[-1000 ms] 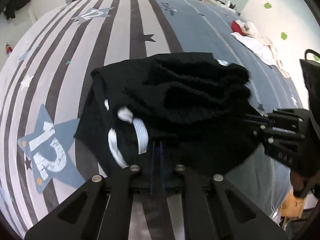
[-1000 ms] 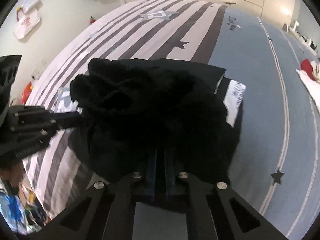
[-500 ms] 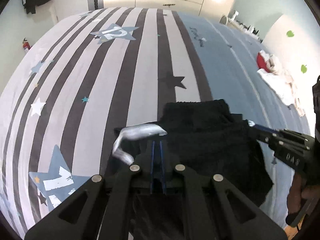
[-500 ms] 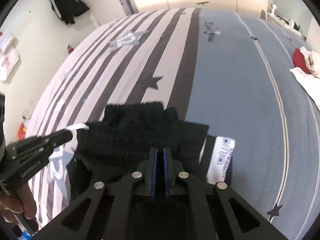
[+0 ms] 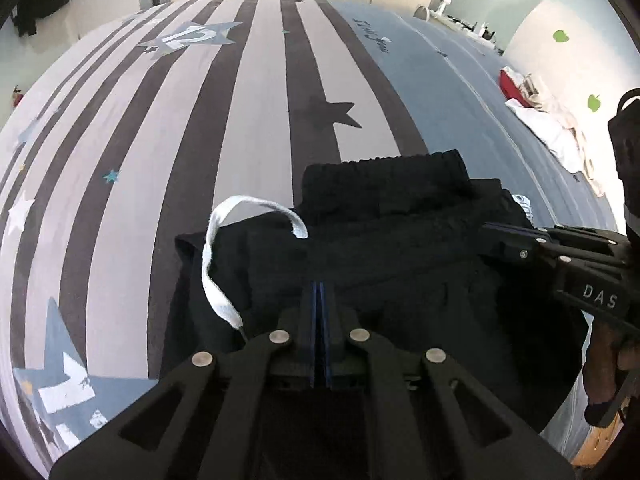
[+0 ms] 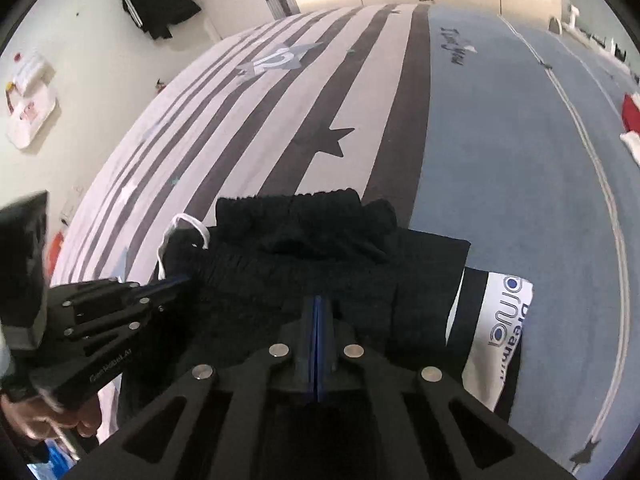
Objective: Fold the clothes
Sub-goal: 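Grasp the folded hoodie bundle with both grippers near the drawstring hood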
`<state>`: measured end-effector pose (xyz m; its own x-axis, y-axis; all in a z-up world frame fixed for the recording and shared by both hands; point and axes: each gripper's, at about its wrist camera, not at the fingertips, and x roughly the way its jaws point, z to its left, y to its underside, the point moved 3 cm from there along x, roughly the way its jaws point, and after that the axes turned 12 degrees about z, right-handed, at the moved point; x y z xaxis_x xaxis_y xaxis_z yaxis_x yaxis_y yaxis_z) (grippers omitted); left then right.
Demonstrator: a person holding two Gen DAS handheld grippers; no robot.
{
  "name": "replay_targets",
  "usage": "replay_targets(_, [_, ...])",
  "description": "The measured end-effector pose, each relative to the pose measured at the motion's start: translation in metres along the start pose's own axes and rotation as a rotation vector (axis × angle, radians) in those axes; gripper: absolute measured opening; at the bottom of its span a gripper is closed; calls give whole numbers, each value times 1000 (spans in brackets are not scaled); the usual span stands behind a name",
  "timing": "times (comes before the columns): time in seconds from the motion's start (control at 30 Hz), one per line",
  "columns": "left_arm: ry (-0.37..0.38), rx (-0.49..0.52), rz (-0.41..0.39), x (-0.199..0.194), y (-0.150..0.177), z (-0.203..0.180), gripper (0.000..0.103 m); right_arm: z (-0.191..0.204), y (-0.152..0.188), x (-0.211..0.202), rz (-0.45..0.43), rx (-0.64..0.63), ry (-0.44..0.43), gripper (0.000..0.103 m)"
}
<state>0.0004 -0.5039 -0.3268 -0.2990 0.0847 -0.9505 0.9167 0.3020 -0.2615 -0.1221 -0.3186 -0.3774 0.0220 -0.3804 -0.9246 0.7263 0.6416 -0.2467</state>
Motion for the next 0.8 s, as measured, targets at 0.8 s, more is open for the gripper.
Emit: replay_targets(0.8, [-71, -57, -58, -33, 64, 21, 2, 4, 60, -22, -57, -17, 151, 0])
